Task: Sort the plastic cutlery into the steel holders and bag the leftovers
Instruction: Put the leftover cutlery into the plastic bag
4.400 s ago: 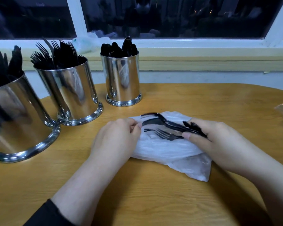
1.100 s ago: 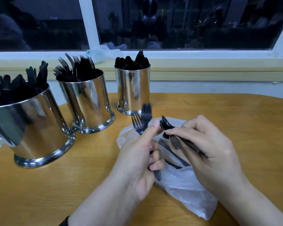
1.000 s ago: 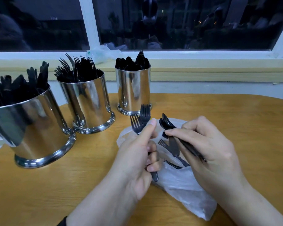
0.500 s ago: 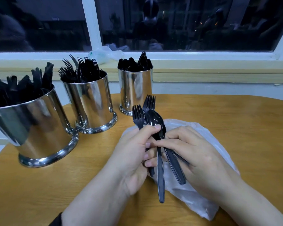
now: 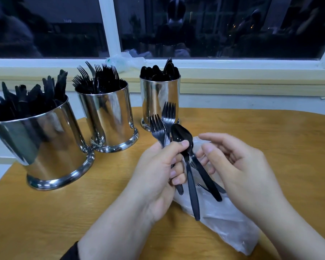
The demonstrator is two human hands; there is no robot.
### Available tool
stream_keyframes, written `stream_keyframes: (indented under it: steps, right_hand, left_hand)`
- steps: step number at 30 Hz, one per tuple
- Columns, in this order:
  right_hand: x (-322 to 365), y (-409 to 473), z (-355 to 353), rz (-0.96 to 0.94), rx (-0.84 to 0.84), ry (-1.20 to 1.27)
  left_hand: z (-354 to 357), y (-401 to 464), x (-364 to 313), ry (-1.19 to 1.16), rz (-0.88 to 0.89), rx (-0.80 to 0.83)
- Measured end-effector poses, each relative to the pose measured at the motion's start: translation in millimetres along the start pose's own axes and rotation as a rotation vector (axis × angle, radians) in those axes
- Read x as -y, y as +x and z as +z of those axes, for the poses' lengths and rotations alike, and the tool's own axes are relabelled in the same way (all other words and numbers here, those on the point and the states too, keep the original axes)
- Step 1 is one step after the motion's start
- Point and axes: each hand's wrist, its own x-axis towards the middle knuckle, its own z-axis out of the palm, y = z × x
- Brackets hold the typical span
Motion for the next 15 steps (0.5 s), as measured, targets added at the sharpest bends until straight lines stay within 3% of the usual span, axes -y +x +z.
stream_keyframes:
  steps: [4,15]
  right_hand:
    - [8.8,7.8,4.8,0.023,0.040,-0.067]
    - [30.7,10.7,11.5,0.194,0.097,0.140]
  left_hand:
    - [2.0,-3.5,1.5,0.098,0.048,0.056]
    - [-12.8,-4.9,-3.1,0.212,0.210,0.019]
